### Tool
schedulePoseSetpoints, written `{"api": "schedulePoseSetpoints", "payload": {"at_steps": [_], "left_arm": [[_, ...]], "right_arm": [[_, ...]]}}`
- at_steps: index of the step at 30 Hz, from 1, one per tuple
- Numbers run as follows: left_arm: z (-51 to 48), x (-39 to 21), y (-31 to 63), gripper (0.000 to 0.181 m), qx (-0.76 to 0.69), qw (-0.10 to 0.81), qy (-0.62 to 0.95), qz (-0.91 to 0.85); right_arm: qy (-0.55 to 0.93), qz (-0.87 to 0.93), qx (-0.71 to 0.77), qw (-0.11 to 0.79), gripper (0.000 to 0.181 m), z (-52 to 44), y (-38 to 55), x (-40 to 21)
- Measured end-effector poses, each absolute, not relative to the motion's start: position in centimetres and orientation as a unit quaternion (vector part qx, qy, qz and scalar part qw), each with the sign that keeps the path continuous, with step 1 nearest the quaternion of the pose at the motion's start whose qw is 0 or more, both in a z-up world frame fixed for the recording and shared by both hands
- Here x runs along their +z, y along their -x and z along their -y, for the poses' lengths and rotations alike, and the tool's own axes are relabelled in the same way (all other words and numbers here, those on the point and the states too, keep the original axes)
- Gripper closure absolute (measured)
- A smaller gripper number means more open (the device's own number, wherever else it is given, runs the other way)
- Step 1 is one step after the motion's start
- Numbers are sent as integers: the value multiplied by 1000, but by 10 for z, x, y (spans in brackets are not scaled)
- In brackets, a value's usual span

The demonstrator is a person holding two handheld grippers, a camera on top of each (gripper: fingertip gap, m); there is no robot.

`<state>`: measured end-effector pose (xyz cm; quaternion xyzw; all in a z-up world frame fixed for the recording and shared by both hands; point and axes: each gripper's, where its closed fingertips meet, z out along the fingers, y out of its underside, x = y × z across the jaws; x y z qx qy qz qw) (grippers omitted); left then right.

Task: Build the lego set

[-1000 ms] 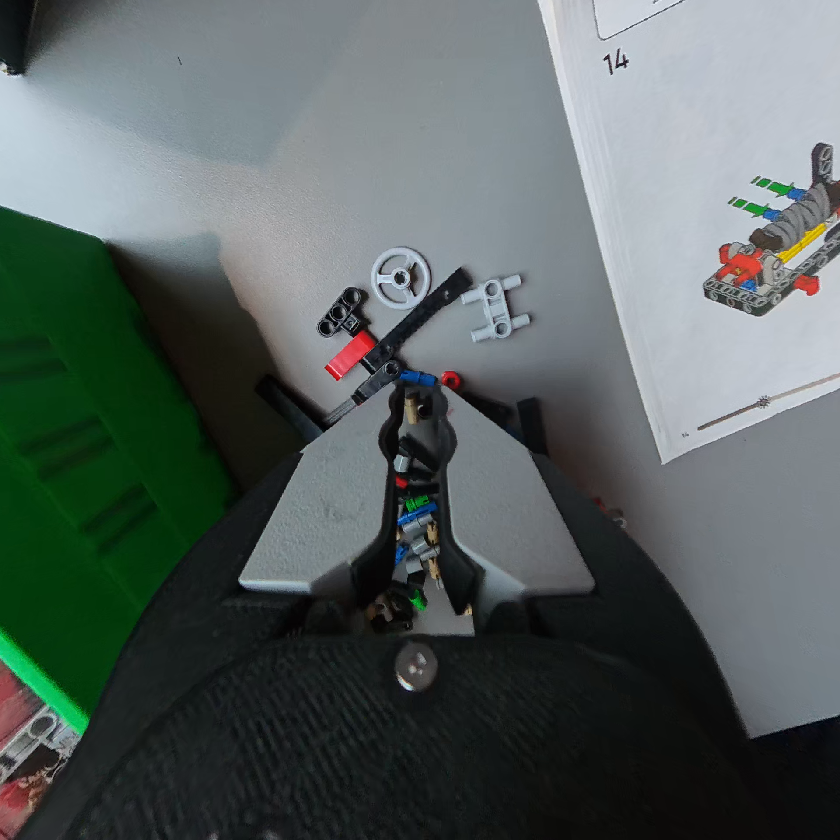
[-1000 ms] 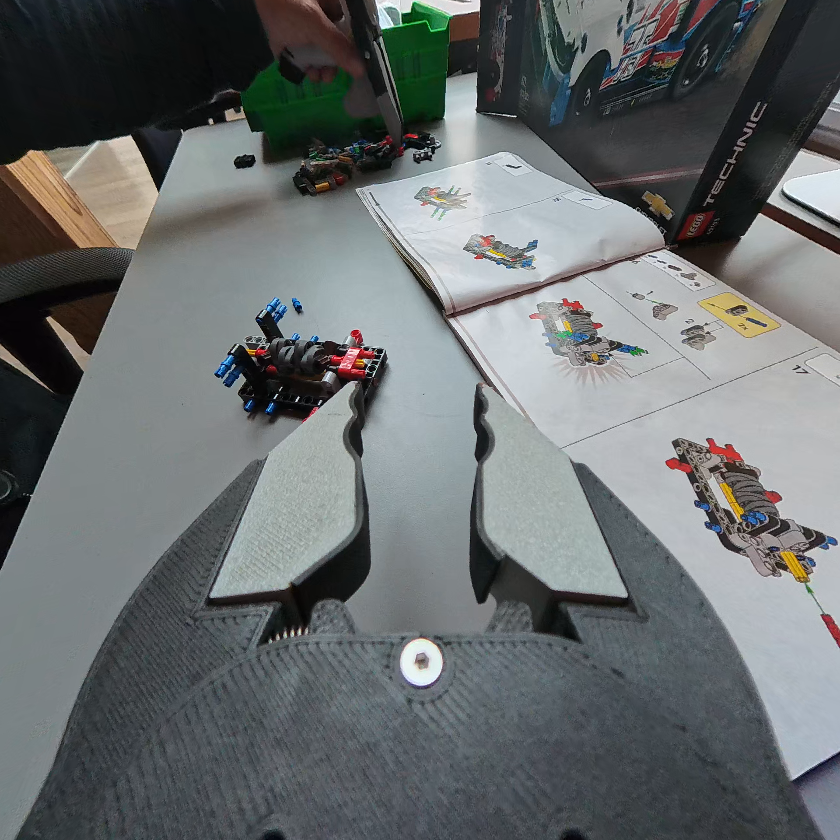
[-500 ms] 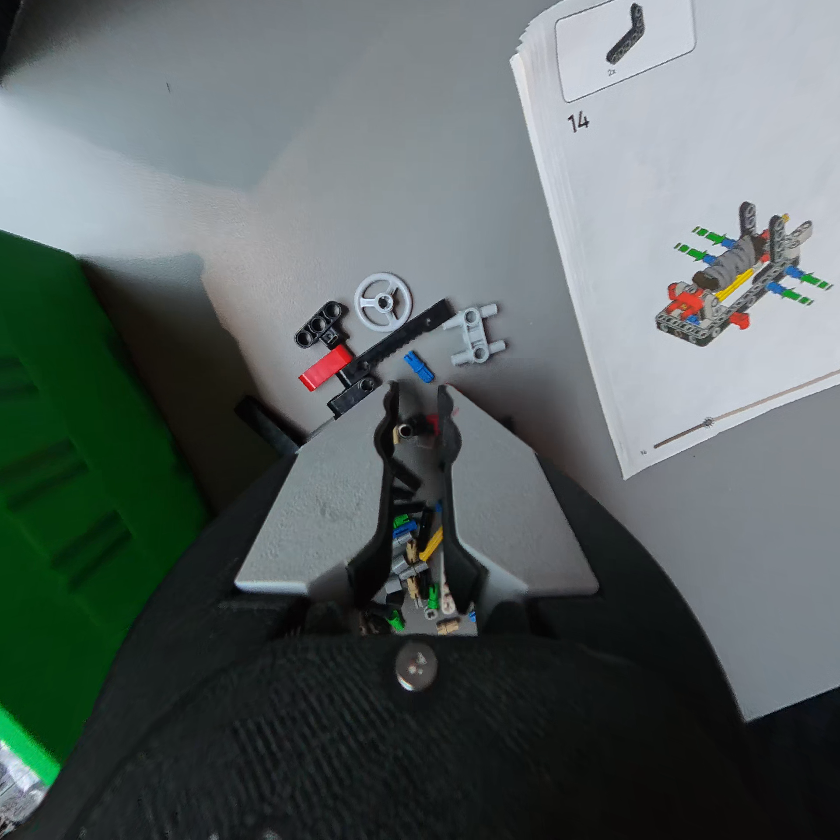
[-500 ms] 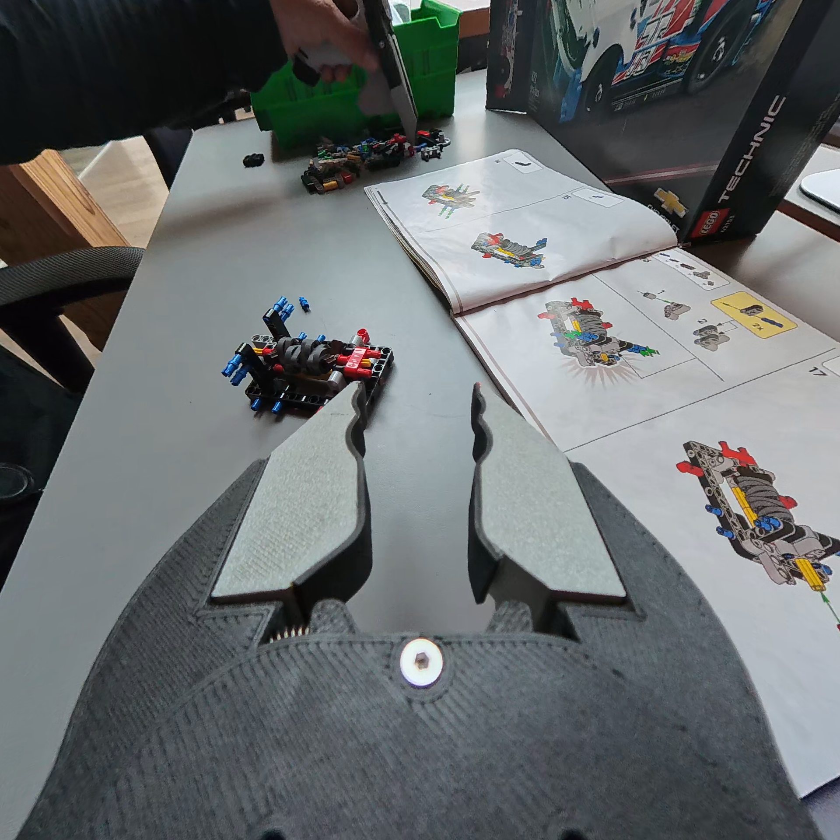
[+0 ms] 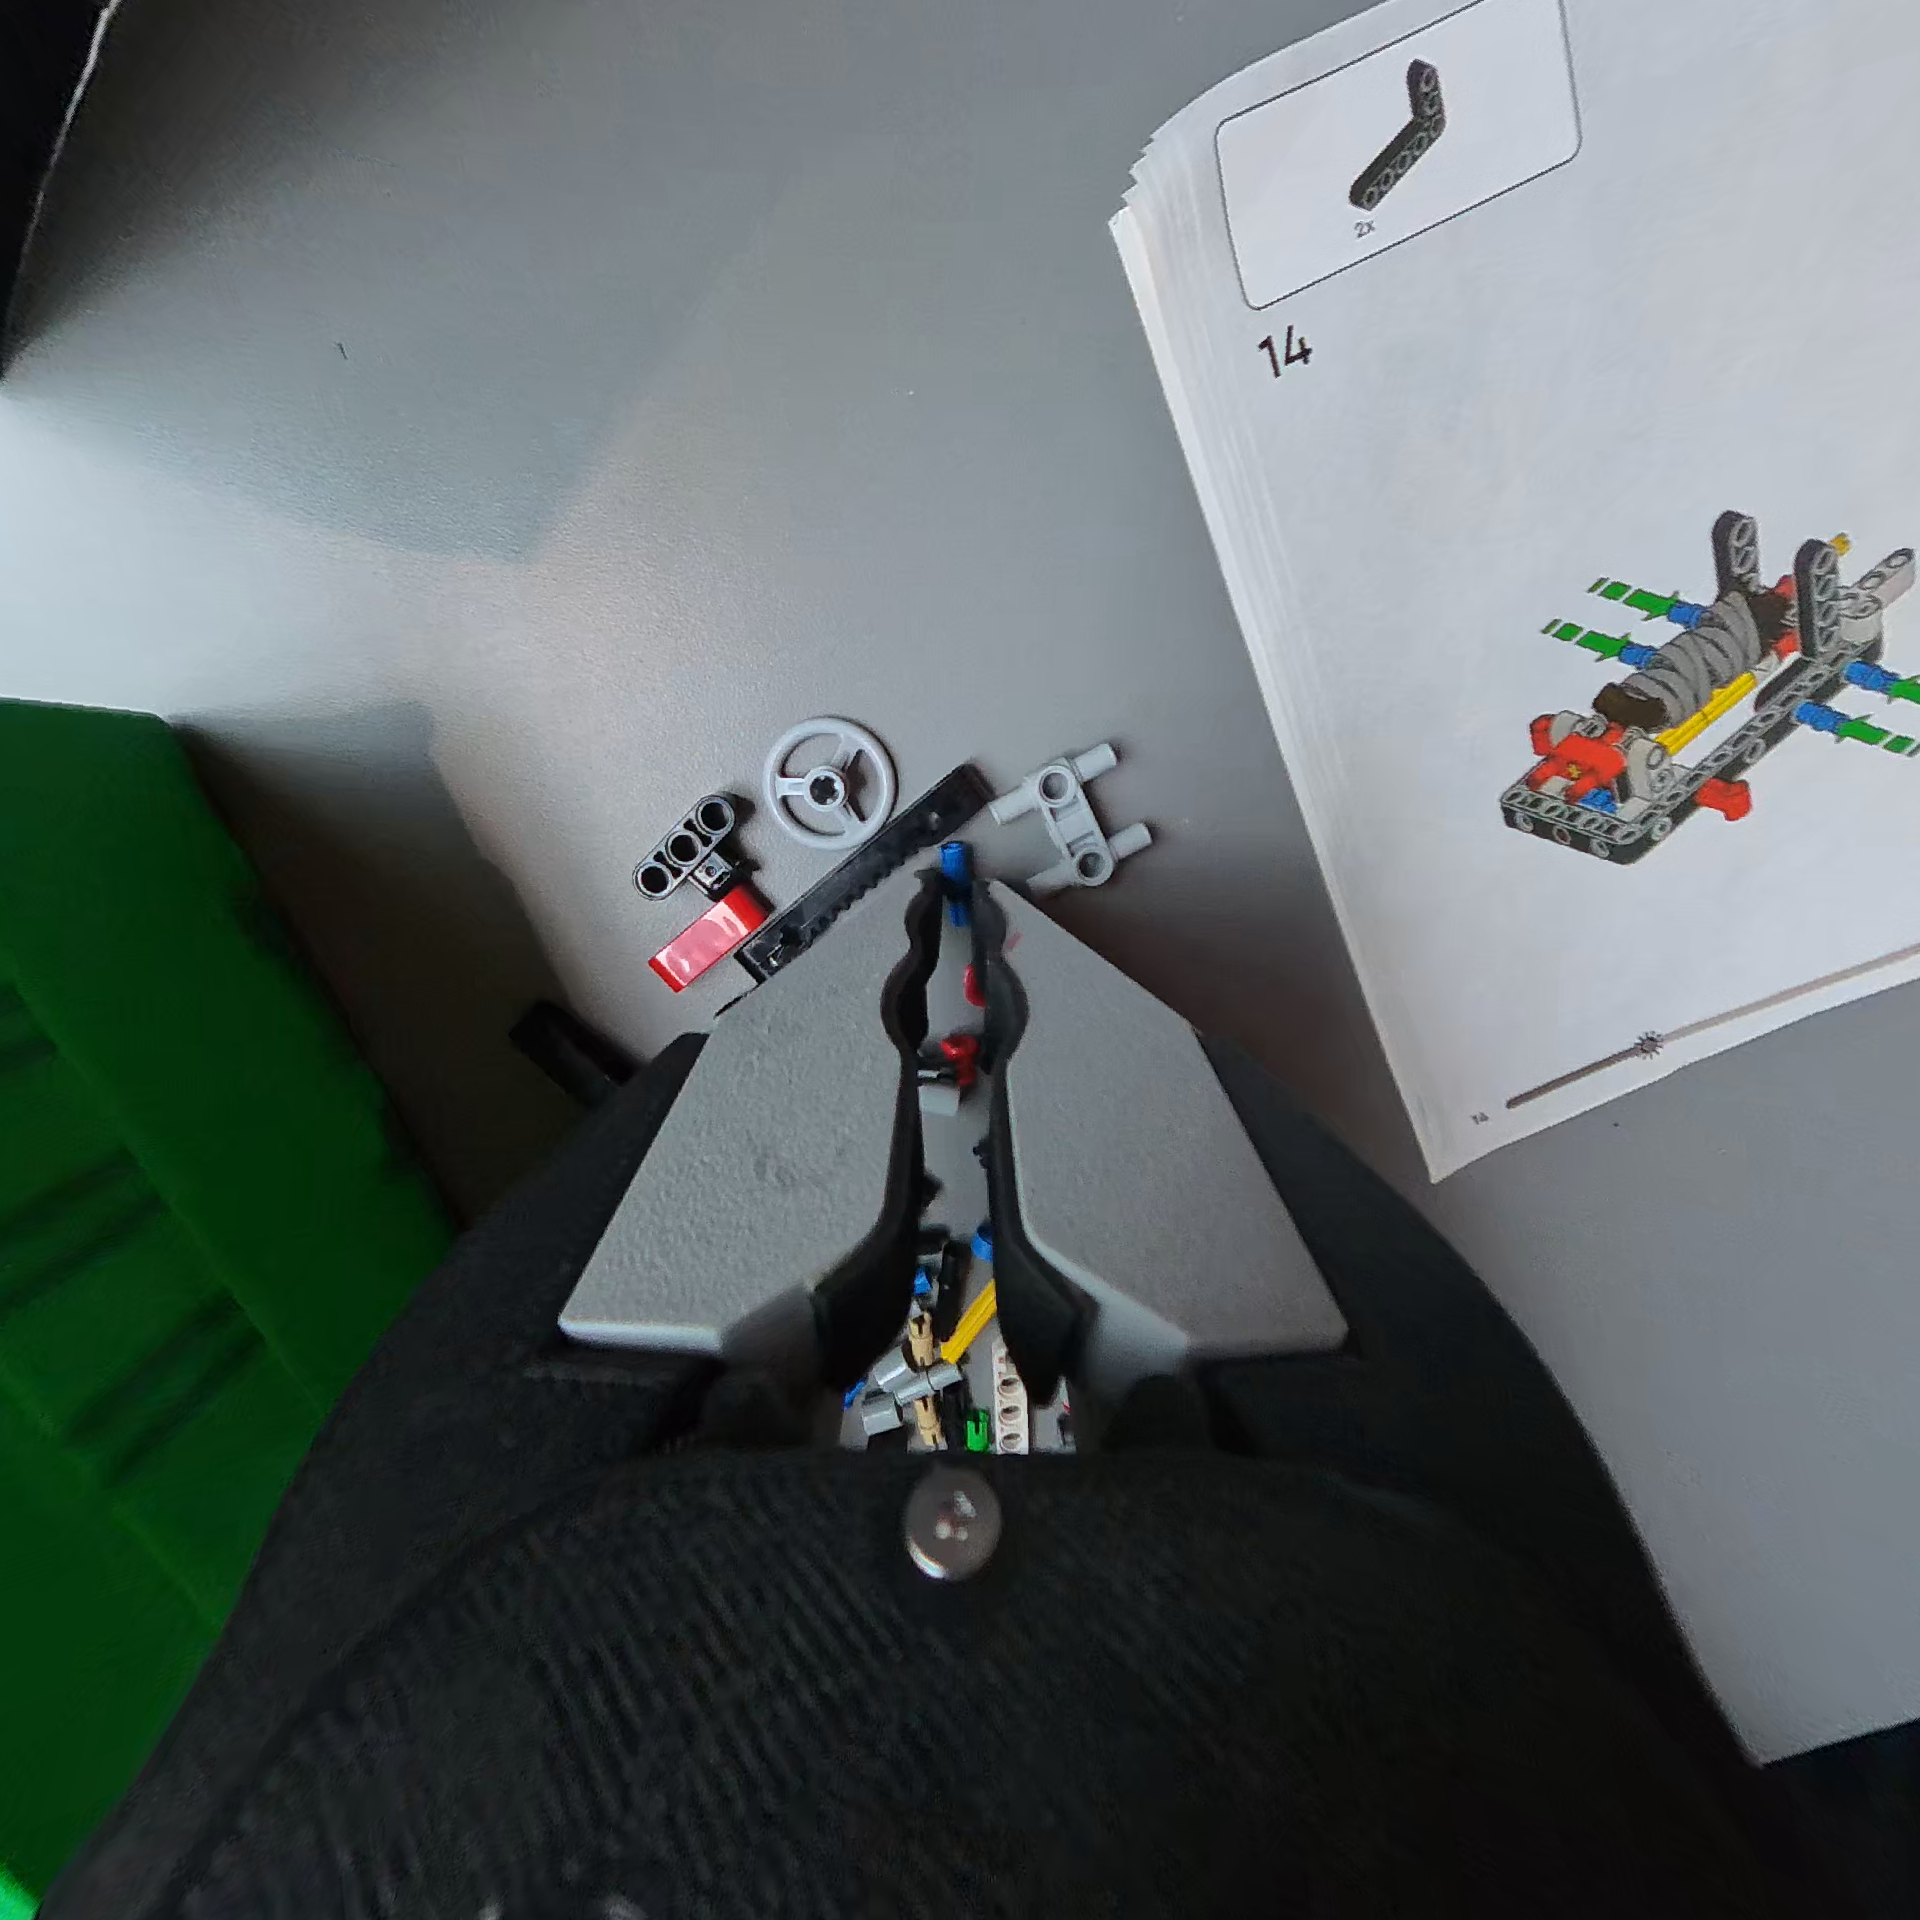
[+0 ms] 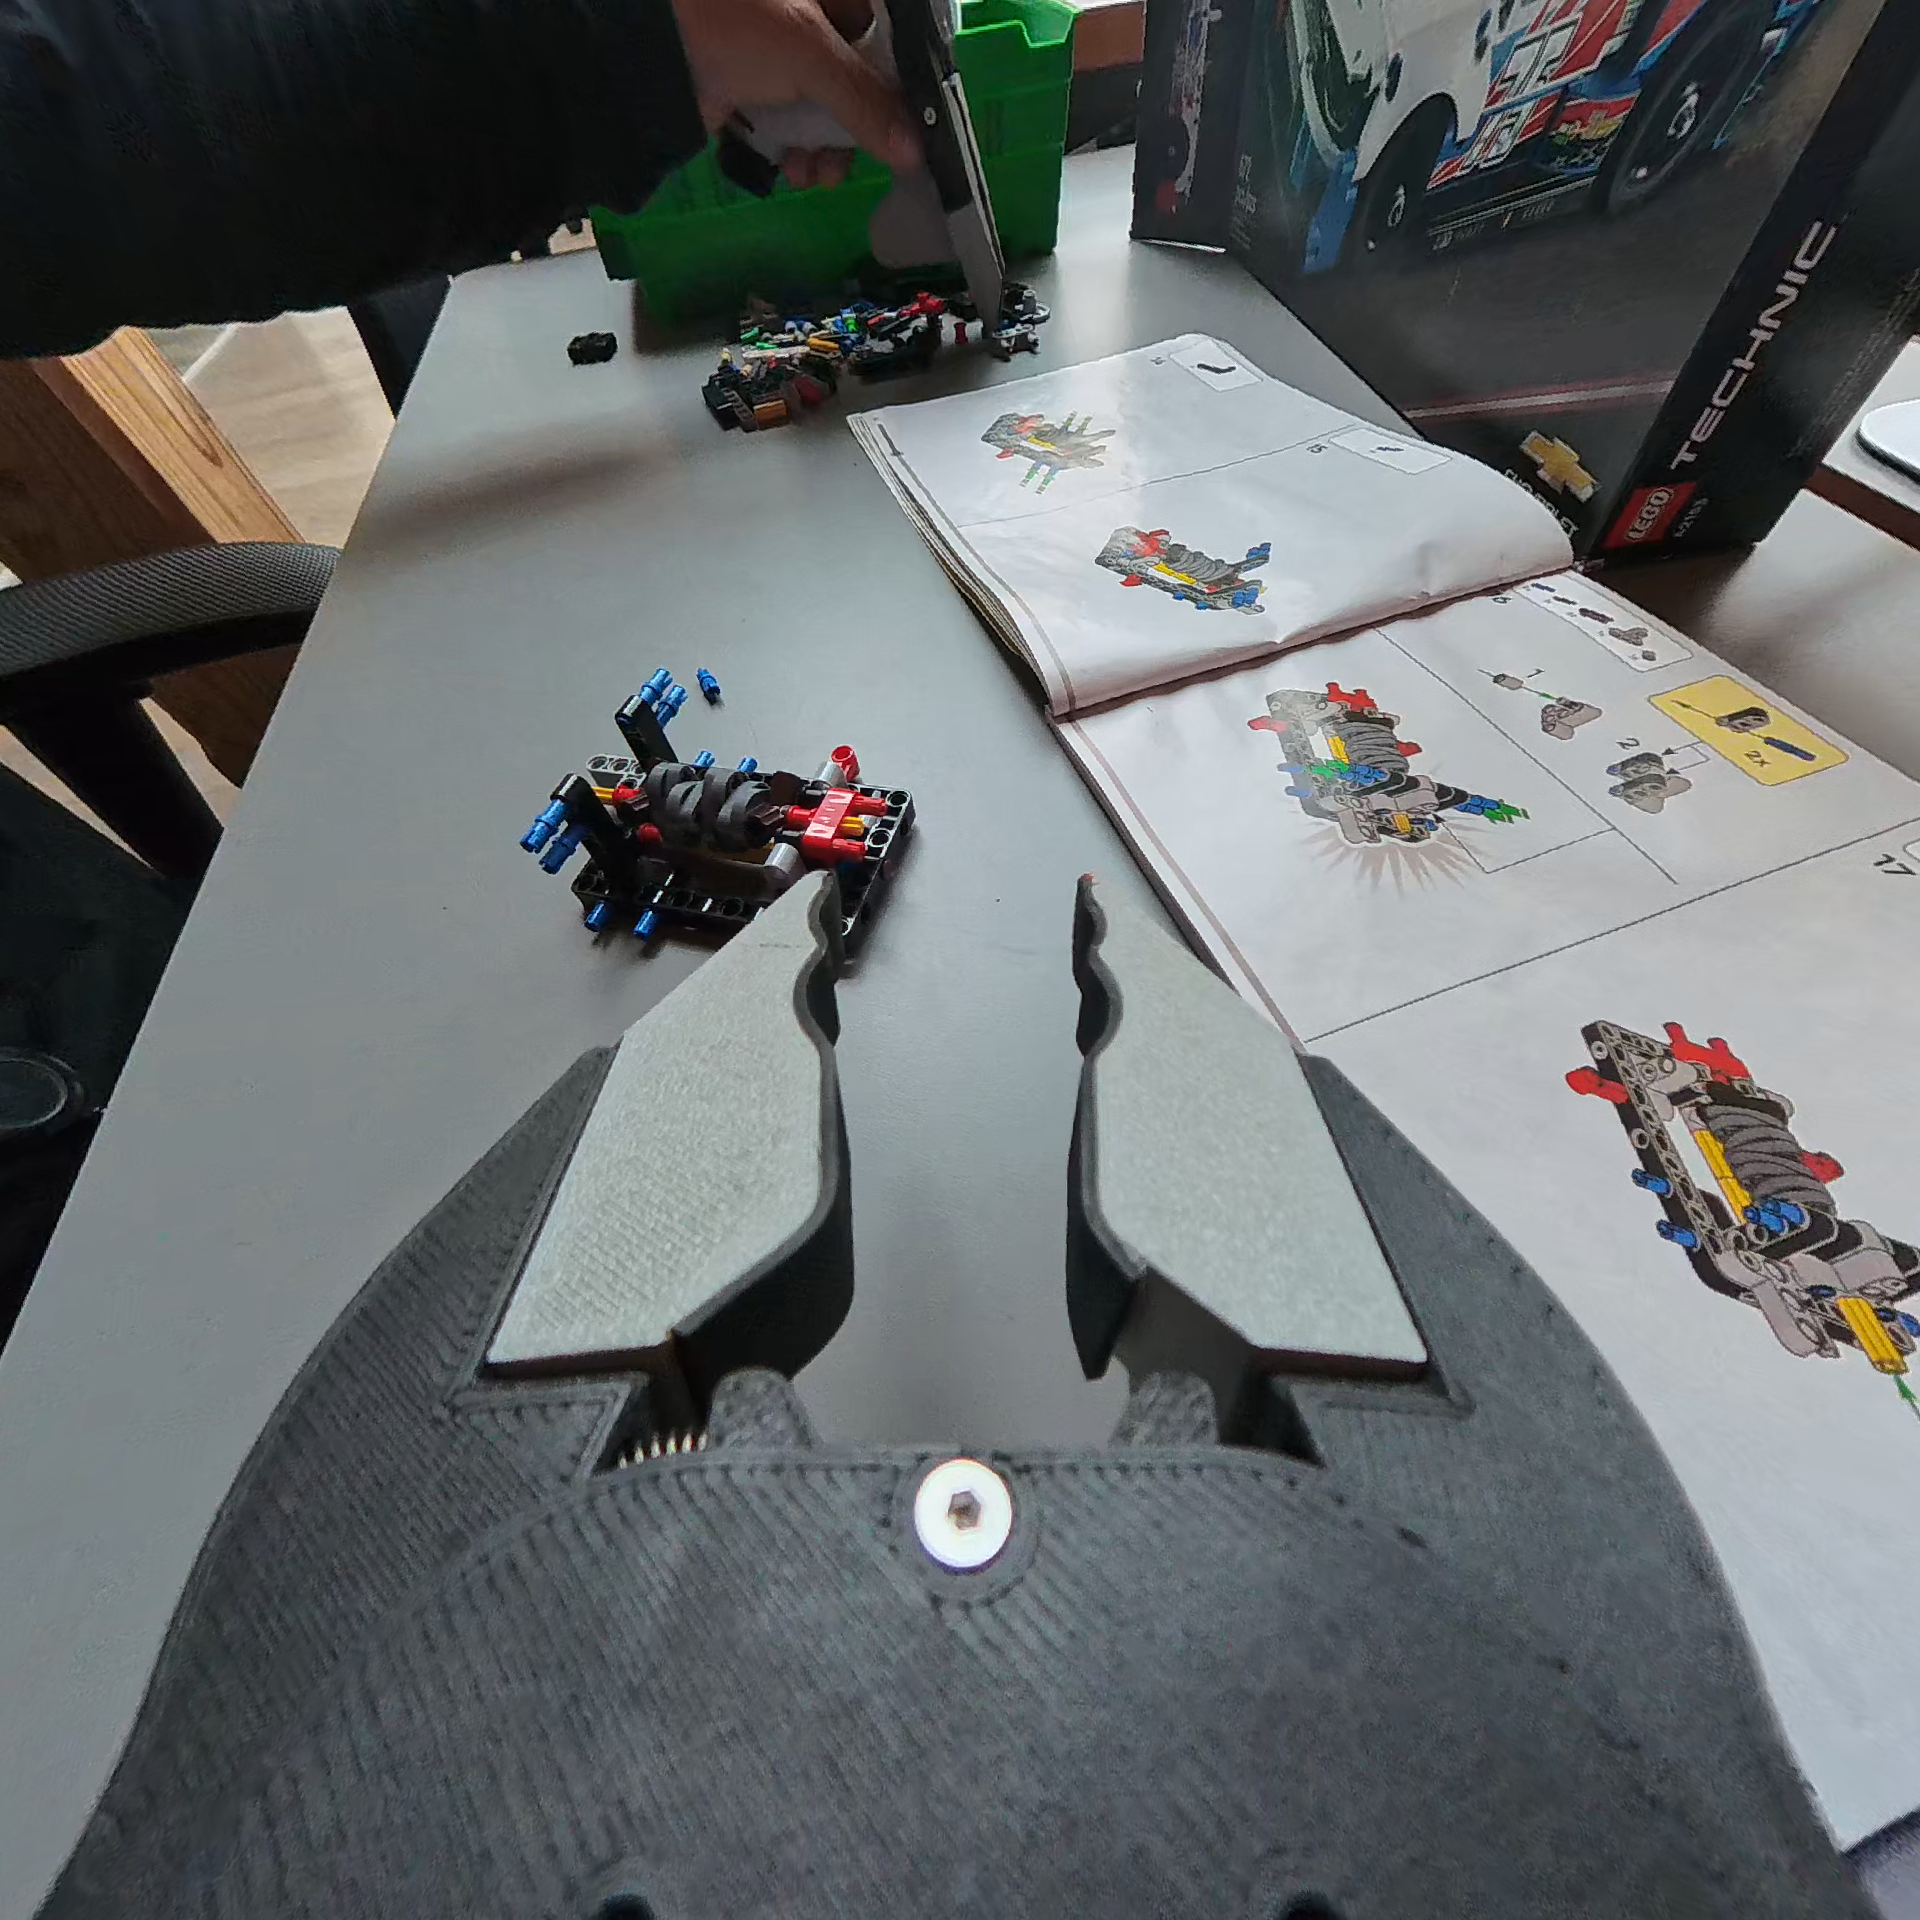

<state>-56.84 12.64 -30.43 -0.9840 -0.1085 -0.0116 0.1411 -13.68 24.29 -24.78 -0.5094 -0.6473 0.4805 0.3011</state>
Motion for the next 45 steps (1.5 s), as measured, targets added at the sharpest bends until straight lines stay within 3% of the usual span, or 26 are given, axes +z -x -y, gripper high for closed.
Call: {"api": "schedulePoseSetpoints", "payload": {"at_steps": [8, 13, 18, 21, 36, 45], "left_arm": [[-122, -275, 544, 178, -25, 163, 983, 76], [-125, -238, 386, 179, -179, 225, 954, -86], [-109, -281, 273, 179, -163, 179, 937, -251], [-114, -304, 270, 179, -93, 167, 937, -291], [-110, -305, 266, 168, -96, 178, 934, -294], [-117, -275, 285, 165, -99, 286, 919, -252]], "right_arm": [[508, 649, 480, 300, 140, -242, 137, -248], [508, 652, 477, 300, 141, -241, 137, -249], [507, 656, 475, 295, 141, -239, 138, -251], [507, 656, 471, 302, 141, -239, 137, -250], [503, 654, 475, 307, 142, -239, 136, -247], [505, 651, 479, 304, 141, -241, 137, -248]]}}
